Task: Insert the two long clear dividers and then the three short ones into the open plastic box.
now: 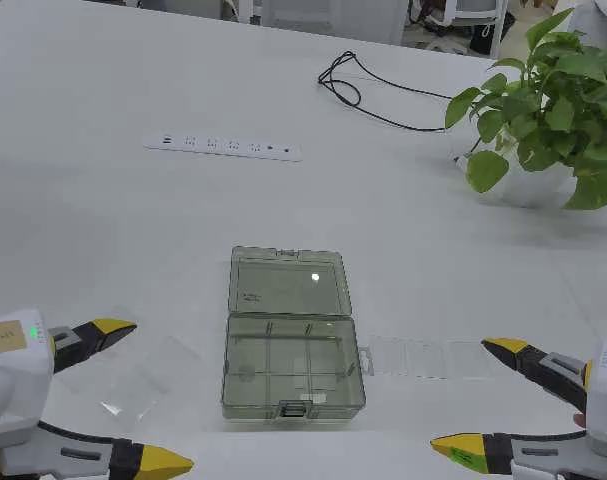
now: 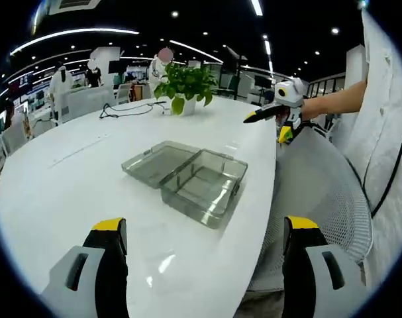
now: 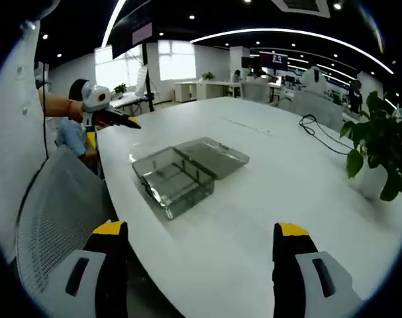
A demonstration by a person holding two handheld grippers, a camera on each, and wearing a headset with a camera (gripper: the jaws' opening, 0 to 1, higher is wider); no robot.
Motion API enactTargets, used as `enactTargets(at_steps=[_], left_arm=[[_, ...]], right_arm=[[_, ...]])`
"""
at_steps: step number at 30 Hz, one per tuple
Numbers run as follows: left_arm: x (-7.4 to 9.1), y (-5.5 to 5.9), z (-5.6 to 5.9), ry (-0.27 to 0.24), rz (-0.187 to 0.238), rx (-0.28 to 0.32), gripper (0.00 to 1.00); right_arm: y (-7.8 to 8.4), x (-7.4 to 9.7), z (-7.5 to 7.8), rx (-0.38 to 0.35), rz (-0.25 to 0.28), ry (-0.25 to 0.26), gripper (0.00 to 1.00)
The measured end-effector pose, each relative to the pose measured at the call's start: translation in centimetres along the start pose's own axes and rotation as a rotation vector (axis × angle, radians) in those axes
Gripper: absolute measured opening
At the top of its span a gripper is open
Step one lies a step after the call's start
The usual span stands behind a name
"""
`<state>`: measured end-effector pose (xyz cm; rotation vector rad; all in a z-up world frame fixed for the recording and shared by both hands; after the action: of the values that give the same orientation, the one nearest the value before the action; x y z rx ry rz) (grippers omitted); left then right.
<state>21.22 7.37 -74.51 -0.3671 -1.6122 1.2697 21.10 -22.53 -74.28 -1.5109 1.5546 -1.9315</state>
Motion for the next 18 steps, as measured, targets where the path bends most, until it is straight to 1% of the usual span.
enactTargets(at_steps=[5,10,18], left_arm=[[0.02,-0.1,0.0,-0.002,0.002,0.004,1.0],[0.0,0.04,0.09,0.003,-0.004,0.003,1.0],[0.09,-0.06,0.0,0.001,-0.002,0.004,1.0]], right_arm=[[-0.11,-0.07,0.17,0.003,0.001,-0.001,0.9],[-0.09,-0.08,0.32,0.003,0.002,0.005,0.89],[-0.17,-0.14,0.14,0.002,0.004,0.002,0.89]])
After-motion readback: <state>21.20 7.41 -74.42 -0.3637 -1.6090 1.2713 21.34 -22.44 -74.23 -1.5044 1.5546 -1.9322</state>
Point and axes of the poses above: the centre of the closed fingertips' face, and the gripper's own axes: x roughly backward along the fingers, z roughly to its right, y roughly out of its underside, the point moved 2 cm from there along x, roughly backward along the fingers, and after that the axes turned 7 degrees about -y, right-handed, at the moved point
